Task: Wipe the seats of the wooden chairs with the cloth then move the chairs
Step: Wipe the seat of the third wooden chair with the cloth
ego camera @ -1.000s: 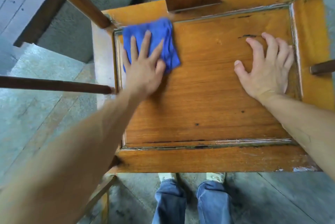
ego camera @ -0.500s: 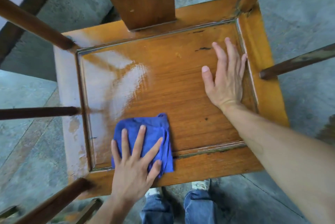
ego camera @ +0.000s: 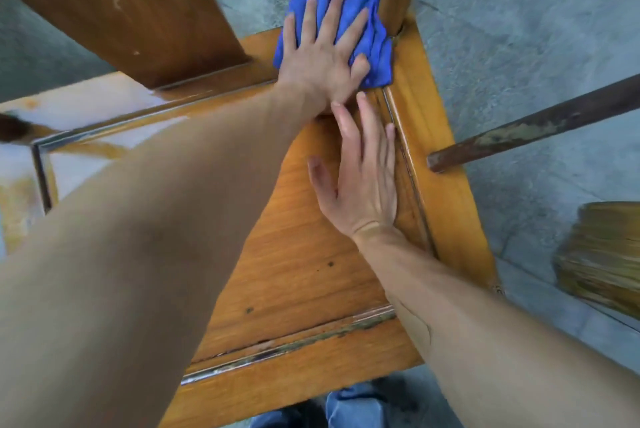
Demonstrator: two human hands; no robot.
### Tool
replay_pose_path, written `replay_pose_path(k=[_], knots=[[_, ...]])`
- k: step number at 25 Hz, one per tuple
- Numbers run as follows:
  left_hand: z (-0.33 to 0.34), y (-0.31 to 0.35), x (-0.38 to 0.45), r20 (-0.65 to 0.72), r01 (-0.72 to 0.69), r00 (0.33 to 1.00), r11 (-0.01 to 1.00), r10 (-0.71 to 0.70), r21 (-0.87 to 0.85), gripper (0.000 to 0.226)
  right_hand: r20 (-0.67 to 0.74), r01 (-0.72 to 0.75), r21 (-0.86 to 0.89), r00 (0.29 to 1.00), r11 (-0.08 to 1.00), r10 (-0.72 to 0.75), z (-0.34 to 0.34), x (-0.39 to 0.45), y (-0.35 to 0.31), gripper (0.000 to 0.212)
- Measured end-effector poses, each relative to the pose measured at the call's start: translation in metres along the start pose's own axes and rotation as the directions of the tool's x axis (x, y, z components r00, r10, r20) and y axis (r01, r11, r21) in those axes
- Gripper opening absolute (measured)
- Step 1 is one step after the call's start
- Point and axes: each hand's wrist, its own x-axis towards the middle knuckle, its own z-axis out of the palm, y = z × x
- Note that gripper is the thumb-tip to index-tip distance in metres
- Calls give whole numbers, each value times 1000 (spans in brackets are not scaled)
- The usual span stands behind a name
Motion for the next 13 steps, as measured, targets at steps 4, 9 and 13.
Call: replay_pose_path(k=[4,9,13], knots=[[2,2,-7,-13,-92,996,995,93,49,62,-23,-13,16,1000,1000,13,1,0,2,68],[11,-40,-68,-35,-288,956,956,290,45,64,-53,13,-23,998,1000,-15,3,-1,4,70],[22,-111,-120,-129,-189,973,982,190,22,59,-5,18,-68,1000,998,-18,4,0,3,71]])
